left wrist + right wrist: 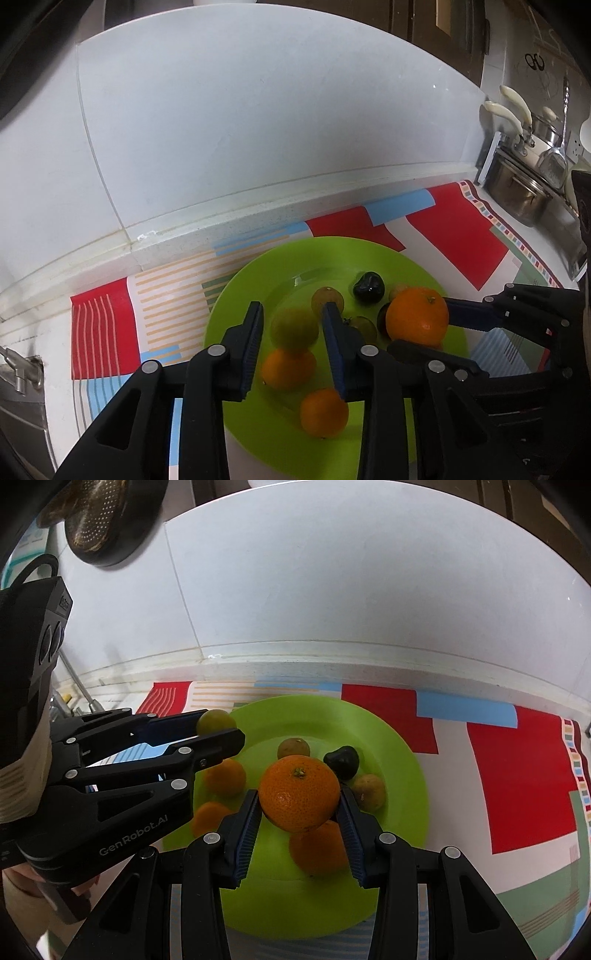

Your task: Organize fruits

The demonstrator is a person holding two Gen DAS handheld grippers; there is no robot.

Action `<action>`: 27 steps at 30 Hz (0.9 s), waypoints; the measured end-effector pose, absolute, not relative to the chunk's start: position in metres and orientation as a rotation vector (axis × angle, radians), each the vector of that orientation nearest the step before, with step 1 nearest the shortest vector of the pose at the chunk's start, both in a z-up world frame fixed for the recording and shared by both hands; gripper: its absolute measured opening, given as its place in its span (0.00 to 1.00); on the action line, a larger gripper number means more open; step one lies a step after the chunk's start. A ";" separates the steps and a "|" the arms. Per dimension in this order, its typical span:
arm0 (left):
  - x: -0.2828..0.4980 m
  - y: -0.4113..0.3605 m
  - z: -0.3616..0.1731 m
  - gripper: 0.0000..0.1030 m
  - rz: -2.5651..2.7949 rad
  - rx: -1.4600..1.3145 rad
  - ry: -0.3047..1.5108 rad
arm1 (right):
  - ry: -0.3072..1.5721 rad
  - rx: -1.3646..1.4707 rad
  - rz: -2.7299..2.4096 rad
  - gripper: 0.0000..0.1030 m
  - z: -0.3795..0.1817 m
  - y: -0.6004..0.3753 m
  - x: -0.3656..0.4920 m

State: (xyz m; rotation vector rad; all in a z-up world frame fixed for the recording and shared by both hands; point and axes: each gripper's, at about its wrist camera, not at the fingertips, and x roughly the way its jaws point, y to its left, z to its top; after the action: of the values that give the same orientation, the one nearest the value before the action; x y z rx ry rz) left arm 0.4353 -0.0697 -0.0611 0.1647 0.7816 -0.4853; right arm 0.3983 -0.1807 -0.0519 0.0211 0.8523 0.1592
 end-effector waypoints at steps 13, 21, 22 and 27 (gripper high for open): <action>0.409 -0.055 -0.041 0.47 -0.414 0.162 0.747 | 0.816 0.010 0.158 0.49 -0.040 -0.180 0.382; 0.382 -0.046 -0.026 0.49 -0.359 0.137 0.729 | 0.779 0.013 0.121 0.49 -0.024 -0.187 0.363; 0.378 -0.045 -0.024 0.51 -0.353 0.131 0.726 | 0.772 0.011 0.118 0.49 -0.022 -0.188 0.360; 0.352 -0.040 -0.008 0.55 -0.316 0.118 0.690 | 0.739 0.013 0.116 0.49 -0.009 -0.189 0.343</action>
State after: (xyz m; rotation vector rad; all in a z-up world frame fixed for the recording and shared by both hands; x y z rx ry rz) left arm 0.3524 -0.0404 -0.0077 0.1178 0.6903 -0.3160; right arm 0.3428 -0.1887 -0.0094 0.0126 0.7391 0.1162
